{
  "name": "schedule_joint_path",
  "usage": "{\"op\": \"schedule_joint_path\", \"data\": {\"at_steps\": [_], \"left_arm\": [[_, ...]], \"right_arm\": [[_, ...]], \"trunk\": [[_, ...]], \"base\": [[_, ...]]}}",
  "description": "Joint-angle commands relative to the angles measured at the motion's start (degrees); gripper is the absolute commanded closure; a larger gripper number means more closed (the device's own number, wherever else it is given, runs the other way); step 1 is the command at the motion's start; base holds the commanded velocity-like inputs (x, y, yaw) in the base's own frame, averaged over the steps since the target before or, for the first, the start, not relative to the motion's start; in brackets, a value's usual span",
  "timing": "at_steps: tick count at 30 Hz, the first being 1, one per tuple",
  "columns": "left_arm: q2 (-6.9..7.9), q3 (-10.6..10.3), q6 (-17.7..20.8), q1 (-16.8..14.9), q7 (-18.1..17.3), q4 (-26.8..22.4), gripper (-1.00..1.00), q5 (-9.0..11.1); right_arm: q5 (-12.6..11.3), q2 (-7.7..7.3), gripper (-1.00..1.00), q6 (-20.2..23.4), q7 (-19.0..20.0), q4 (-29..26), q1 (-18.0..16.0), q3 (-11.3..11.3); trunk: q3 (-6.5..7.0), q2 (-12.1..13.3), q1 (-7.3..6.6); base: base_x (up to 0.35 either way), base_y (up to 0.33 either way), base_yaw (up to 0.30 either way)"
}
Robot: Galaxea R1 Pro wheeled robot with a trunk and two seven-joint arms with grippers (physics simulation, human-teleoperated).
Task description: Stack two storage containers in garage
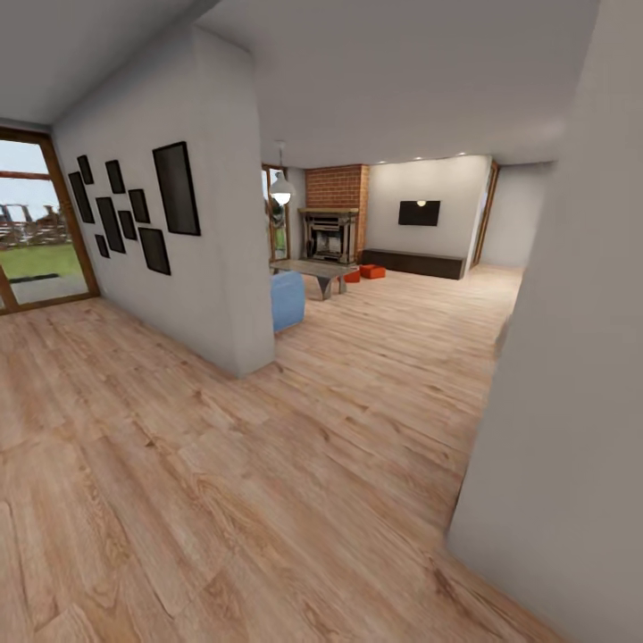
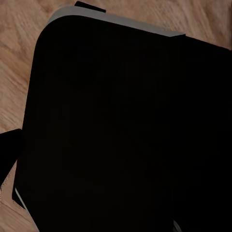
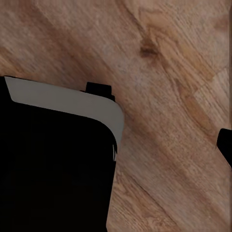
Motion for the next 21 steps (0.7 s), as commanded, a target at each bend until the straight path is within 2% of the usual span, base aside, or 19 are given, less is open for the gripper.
{"op": "schedule_joint_path", "data": {"at_steps": [1,21], "left_arm": [[-0.01,-0.1,0.0,0.0,0.0,-0.1,-1.0,0.3],[-0.03,-0.3,0.0,0.0,0.0,-0.1,-1.0,-0.1]], "right_arm": [[0.0,0.01,-1.0,-0.3,-0.2,0.1,-0.1,0.4],[0.2,0.01,-1.0,-0.4,0.1,0.1,-0.1,0.4]], "trunk": [[-0.05,0.0,0.03],[-0.05,0.0,0.03]], "base": [[0.322,0.0,0.0],[0.322,0.0,0.0]]}}
